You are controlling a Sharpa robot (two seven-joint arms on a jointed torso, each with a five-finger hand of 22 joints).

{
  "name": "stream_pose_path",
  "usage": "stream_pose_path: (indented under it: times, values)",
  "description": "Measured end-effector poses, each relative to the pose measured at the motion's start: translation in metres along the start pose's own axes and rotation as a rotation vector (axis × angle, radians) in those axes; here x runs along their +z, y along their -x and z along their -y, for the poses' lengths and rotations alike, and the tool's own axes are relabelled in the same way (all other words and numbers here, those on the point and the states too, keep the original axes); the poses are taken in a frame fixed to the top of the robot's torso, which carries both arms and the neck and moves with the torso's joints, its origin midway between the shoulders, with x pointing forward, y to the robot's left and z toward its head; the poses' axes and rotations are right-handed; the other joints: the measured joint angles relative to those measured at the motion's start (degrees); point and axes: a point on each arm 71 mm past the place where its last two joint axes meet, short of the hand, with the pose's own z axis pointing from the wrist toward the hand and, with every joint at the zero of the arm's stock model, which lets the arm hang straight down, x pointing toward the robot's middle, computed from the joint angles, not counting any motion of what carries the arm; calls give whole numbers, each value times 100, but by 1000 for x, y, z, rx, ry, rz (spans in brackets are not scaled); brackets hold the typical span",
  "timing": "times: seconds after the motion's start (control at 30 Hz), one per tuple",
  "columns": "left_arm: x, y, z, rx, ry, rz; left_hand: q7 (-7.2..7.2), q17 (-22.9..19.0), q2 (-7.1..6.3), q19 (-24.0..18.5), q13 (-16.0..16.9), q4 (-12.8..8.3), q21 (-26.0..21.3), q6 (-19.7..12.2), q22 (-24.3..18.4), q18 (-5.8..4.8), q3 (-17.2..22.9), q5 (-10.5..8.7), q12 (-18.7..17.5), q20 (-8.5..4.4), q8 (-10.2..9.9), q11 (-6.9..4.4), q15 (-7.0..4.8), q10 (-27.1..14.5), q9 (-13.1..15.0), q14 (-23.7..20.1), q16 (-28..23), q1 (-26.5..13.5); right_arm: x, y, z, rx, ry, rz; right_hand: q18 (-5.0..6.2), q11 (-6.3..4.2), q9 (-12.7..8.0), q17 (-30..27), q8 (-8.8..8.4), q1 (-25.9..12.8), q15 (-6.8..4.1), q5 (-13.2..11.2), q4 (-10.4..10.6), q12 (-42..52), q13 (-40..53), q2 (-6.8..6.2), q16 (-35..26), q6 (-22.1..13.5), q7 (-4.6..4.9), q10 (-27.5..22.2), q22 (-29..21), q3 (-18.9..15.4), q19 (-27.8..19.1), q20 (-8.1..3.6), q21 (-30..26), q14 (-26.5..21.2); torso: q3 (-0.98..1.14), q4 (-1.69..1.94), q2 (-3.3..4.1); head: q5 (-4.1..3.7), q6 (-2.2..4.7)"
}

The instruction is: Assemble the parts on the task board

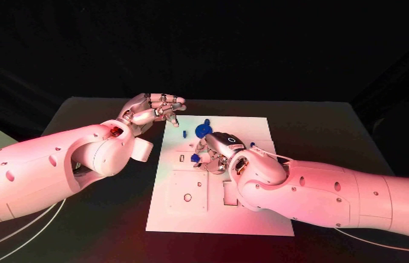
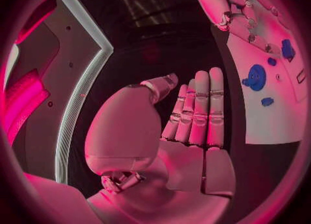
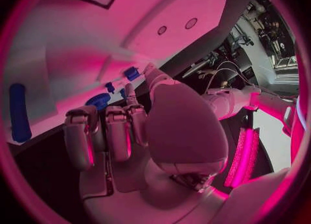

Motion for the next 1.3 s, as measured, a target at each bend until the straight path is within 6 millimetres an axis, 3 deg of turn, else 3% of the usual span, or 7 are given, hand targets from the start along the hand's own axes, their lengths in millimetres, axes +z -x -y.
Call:
stream_pose_path:
  times: [0.9,1.3]
  values:
    - [0,0,0,0,1,-1,0,-3,-21,-19,0,0,12,0,5,0,0,0,1,20,0,0,0,0,4,0,0,-21,9,-1,-13,-44,-10,-30,0,0,7,-2,123,-6,0,36,49,83,-2,104,0,157,-72,0,-1,-95,0,0,0,0,-13,4,3,21,-24]
    - [0,0,0,0,2,-1,0,-8,-21,-19,0,-32,12,0,15,-1,32,0,1,20,0,0,0,0,9,0,0,-21,12,-1,-17,-71,-23,-20,0,-1,14,-3,146,-36,0,58,48,83,-2,134,0,197,-71,0,3,-126,0,0,0,0,-4,1,4,29,-35]
